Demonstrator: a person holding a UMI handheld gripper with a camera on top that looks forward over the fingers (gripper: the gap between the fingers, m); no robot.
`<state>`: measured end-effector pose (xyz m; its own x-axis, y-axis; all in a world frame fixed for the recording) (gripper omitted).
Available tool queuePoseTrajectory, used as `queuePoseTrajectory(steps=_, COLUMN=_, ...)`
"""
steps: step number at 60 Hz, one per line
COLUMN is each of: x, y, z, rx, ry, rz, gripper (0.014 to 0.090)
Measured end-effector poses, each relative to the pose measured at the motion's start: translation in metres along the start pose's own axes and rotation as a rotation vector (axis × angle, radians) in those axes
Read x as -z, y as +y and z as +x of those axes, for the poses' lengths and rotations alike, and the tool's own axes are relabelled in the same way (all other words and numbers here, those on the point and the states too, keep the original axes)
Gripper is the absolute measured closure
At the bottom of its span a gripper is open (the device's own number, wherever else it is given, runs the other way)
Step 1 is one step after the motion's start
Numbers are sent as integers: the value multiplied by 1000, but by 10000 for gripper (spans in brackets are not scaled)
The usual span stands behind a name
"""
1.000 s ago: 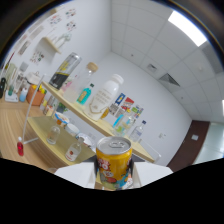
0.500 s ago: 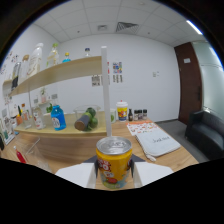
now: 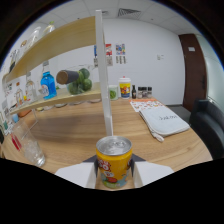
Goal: Make me a cup of Vodka Sunrise.
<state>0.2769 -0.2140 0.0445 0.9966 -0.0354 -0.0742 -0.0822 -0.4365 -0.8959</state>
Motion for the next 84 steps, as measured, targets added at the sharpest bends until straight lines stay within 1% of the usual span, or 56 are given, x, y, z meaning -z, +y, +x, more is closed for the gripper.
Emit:
queuePoseTrajectory(steps=14, x=13, y=11, z=0, rx=46, ry=24, rz=-12, gripper=513)
queuePoseTrajectory(steps=20, x=15, y=13, z=1, rx=41, ry=47, rz=-37, gripper=500)
queuePoseTrajectory(steps=21, x=16, y=13, z=2, rx=45, ry=52, rz=-39, gripper=478)
queuePoseTrajectory(steps=22, x=18, y=12, z=2, rx=49, ry=58, rz=-41, gripper=386)
queuePoseTrajectory(steps=23, x=19, y=11, z=2, rx=52, ry=64, rz=-42, gripper=321)
queuePoseTrajectory(steps=24, x=21, y=9, z=2, rx=55, ry=72, rz=-43, gripper=307)
queuePoseTrajectory(steps=26, x=27, y=3, z=2, rx=60, ry=86, rz=-38, gripper=191)
queuePoseTrajectory(steps=27, x=30, y=1, z=2, rx=61, ry=93, rz=-34, gripper=182)
queuePoseTrajectory(steps=29, x=37, y=-6, z=0, rx=63, ry=108, rz=-25, gripper=195)
queuePoseTrajectory(steps=34, x=62, y=-23, z=-8, rx=72, ry=151, rz=-8, gripper=191)
queuePoseTrajectory(steps=38, x=81, y=-35, z=-30, rx=67, ry=155, rz=12, gripper=190)
queuePoseTrajectory(steps=45, x=112, y=-44, z=-80, rx=61, ry=124, rz=43, gripper=193)
queuePoseTrajectory(steps=54, x=130, y=-29, z=-149, rx=34, ry=69, rz=44, gripper=186)
queuePoseTrajectory(steps=60, x=133, y=-19, z=-185, rx=9, ry=53, rz=32, gripper=185)
queuePoseTrajectory(steps=66, x=131, y=-27, z=-218, rx=9, ry=34, rz=49, gripper=185)
queuePoseTrajectory(steps=76, x=112, y=-77, z=-277, rx=13, ry=-27, rz=127, gripper=181)
queuePoseTrajectory(steps=77, x=109, y=-83, z=-283, rx=16, ry=-32, rz=137, gripper=227)
queuePoseTrajectory(steps=78, x=106, y=-89, z=-288, rx=18, ry=-37, rz=144, gripper=182)
queuePoseTrajectory(steps=84, x=81, y=-118, z=-317, rx=31, ry=-62, rz=178, gripper=187)
